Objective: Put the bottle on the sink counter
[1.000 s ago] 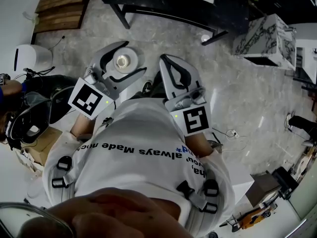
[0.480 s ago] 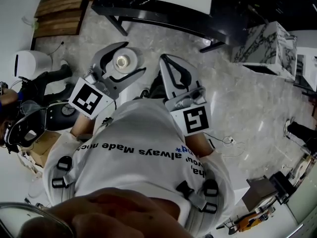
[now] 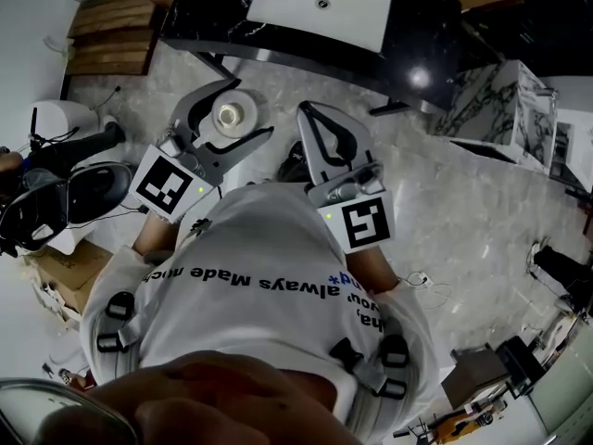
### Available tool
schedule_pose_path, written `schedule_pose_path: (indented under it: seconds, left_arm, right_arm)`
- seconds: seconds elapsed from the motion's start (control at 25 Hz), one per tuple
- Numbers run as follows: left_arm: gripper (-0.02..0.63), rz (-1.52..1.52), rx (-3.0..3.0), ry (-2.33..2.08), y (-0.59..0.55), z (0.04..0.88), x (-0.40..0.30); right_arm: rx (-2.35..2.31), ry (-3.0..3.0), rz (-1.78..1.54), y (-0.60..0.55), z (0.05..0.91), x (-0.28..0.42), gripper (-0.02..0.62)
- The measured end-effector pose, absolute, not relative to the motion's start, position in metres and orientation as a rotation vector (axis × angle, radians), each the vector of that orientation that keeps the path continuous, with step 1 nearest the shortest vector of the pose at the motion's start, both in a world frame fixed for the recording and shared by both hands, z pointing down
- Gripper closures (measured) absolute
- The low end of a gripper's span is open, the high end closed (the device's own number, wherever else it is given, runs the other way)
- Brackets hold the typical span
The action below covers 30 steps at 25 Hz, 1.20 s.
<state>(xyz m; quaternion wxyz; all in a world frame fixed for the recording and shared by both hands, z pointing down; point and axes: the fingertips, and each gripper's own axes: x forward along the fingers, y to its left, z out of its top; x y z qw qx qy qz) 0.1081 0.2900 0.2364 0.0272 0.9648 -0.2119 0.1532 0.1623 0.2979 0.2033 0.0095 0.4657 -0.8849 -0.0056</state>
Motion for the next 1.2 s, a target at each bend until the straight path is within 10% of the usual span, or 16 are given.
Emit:
schedule_pose_path:
  seconds: [1.2]
  left_arm:
    - [0.27,0.455,2.913,-0.756,0.125,0.253,0.078]
  right_arm:
    - [1.313,-2.808,0.028,0.125,0.219,0.121,0.591]
